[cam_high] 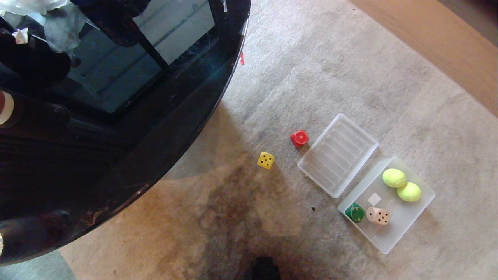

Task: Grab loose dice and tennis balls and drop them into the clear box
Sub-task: Pick up toys out of the box

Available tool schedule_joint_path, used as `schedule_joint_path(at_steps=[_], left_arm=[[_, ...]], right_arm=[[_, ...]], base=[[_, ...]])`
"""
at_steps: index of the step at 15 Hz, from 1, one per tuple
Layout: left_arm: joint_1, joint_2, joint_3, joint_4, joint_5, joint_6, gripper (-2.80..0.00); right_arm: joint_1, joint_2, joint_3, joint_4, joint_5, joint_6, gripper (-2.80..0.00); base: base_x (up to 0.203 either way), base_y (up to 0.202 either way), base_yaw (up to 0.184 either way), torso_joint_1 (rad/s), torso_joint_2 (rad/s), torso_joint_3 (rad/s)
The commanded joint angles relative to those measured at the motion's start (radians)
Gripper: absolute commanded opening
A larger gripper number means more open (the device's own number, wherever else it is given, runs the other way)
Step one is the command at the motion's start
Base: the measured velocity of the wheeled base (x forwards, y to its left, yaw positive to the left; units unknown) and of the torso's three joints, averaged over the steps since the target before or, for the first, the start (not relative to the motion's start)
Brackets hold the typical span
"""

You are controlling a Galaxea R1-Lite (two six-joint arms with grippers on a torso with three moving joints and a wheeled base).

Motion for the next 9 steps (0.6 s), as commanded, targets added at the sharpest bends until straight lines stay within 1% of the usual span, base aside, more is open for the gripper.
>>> schedule_joint_path(at_steps=[1,9], left_arm=[[0.0,0.0,0.0,0.0,0.0,-0.001,-2.8],[0.0,0.0,0.0,0.0,0.0,-0.001,-2.8]], right_arm=[[0.0,0.0,0.0,0.0,0.001,-0.001,-2.8],[0.0,0.0,0.0,0.0,0.0,0.0,-2.8]], base=[[0.0,0.0,0.0,0.0,0.0,0.0],[0.0,0.0,0.0,0.0,0.0,0.0]])
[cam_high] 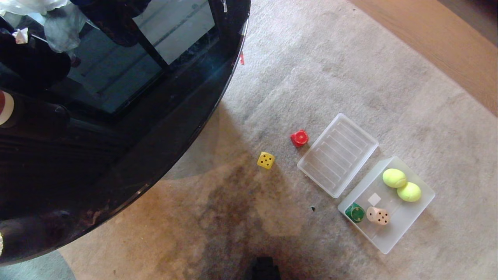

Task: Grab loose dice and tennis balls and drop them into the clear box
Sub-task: Pick up toys out of the box

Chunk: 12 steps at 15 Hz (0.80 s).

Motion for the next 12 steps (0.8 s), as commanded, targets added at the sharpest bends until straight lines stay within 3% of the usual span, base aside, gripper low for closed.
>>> schedule_joint_path(at_steps=[1,12], left_arm=[[0.0,0.0,0.0,0.0,0.001,-0.001,-2.8],[0.0,0.0,0.0,0.0,0.001,0.001,-2.8]], right_arm=[[0.0,0.0,0.0,0.0,-0.001,0.0,-2.8],[0.0,0.0,0.0,0.0,0.003,-0.004,-2.8]], base=[[0.0,0.0,0.0,0.0,0.0,0.0],[0.0,0.0,0.0,0.0,0.0,0.0]])
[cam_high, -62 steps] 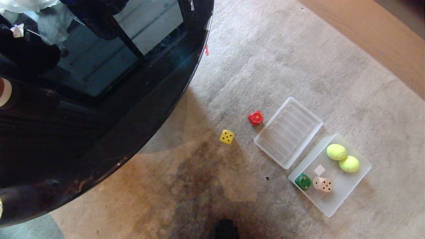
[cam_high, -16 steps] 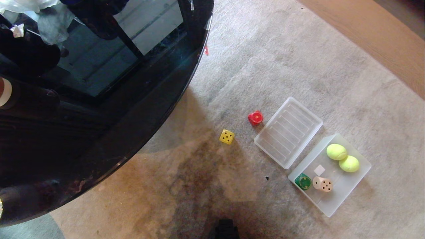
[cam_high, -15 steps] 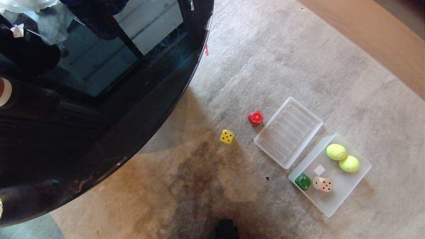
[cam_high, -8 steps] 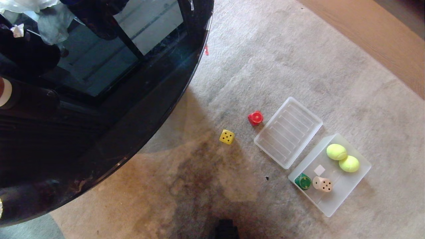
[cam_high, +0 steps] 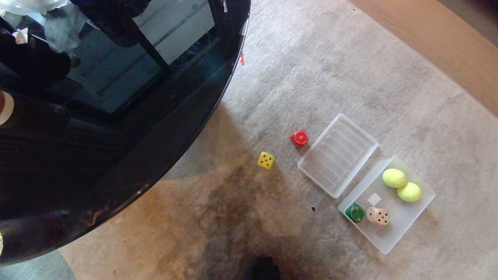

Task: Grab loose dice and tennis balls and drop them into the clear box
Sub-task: Pick up toys out of the box

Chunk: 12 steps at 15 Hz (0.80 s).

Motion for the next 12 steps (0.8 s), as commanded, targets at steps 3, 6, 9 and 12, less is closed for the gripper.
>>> schedule_joint_path(at_steps=[3,6,9,12], left_arm=[[-0.001,0.0,0.0,0.0,0.0,-0.002,-2.8],[0.0,0.0,0.0,0.0,0.0,-0.002,-2.8],[0.0,0.0,0.0,0.0,0.0,-0.002,-2.8],[0.0,0.0,0.0,0.0,0.0,-0.002,-2.8]], right_arm=[[0.0,0.0,0.0,0.0,0.002,-0.002,-2.8],[0.0,0.0,0.0,0.0,0.002,-0.001,-2.8],[0.0,0.0,0.0,0.0,0.002,-0.002,-2.8],[0.0,0.0,0.0,0.0,0.002,-0.001,-2.8]], base=[[0.0,0.0,0.0,0.0,0.0,0.0],[0.0,0.0,0.0,0.0,0.0,0.0],[0.0,0.0,0.0,0.0,0.0,0.0],[0.0,0.0,0.0,0.0,0.0,0.0]])
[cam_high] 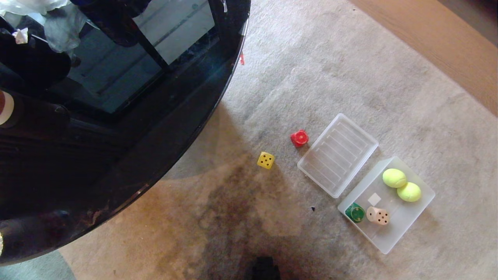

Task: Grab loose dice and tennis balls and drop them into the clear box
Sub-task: Pick up toys out of the box

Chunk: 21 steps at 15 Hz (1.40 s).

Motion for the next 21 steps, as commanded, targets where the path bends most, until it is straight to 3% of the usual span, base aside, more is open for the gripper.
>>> schedule_joint_path(at_steps=[1,15,21], left_arm=[[0.0,0.0,0.0,0.0,0.0,-0.001,-2.8],[0.0,0.0,0.0,0.002,0.0,-0.005,-2.8],[0.0,0.002,0.0,0.002,0.0,-0.007,-2.8]], right_arm=[[0.0,0.0,0.0,0.0,0.0,-0.002,-2.8],[0.0,0.0,0.0,0.0,0.0,-0.002,-2.8],[0.0,0.0,0.0,0.0,0.0,-0.002,-2.8]], base=[[0.0,0.0,0.0,0.0,0.0,0.0],[0.0,0.0,0.0,0.001,0.0,-0.033],[0.0,0.0,0.0,0.002,0.0,0.151]])
